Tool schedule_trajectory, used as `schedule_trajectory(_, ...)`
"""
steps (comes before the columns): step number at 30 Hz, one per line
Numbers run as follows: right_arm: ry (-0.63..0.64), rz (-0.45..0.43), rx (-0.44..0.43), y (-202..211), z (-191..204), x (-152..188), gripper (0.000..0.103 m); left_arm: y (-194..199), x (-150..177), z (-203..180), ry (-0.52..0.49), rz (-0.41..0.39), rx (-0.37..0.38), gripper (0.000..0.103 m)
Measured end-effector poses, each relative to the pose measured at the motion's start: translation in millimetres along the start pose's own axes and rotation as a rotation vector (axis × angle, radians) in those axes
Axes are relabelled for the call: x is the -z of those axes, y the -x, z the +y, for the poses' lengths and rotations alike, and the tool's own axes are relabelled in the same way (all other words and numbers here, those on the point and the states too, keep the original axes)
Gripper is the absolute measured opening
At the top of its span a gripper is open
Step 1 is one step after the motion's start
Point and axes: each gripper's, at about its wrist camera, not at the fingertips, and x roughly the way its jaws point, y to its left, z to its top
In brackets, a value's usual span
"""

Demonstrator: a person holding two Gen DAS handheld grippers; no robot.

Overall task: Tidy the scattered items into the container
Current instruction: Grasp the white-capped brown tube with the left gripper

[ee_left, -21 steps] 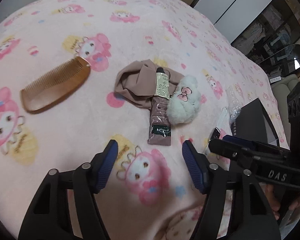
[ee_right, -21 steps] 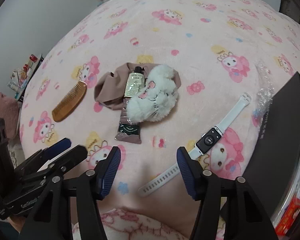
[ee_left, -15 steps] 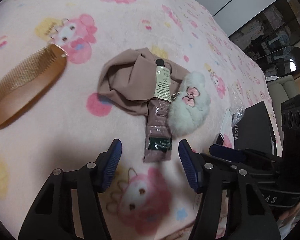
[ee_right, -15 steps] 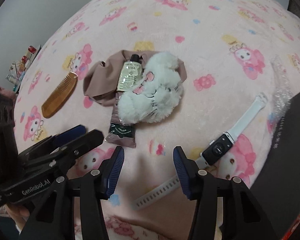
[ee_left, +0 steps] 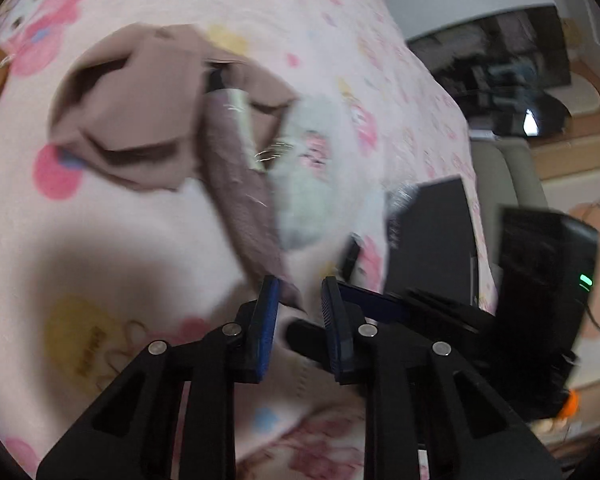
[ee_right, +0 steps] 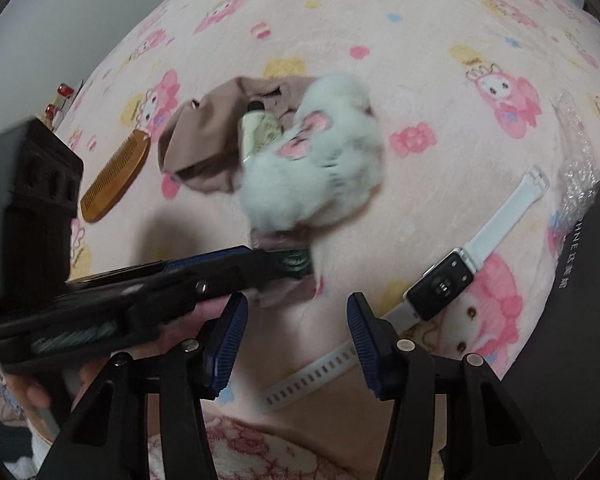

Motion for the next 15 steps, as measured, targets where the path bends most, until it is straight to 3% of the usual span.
schedule_trajectory(3, -0.016, 0.023, 0.021, -8, -3, -1, 0.055, 19, -6, -5, -0.039, -0.083, -0.128, 0.051)
schedule_trajectory(5, -0.035, 0.026, 0.007, -11, -5, -1, 0.057, 32, -15, 1, -0.038, -0.137, -0.197, 0.051)
schedule_trajectory(8, -0.056, 0.056, -0.035, -19, -8, 0, 0.057, 39, -37, 14, -0.010, -0.178, -0.172, 0.051)
schedule_trajectory(13, -0.091, 0.089, -0.102, -30, -13, -6, 0.057, 23, -71, 21, -0.006, -0.171, -0.251, 0.047)
schedule_trajectory(15, -0.098, 0.105, -0.129, -34, -14, -8, 0.057, 10, -80, 30, 0.030, -0.144, -0.244, 0.048)
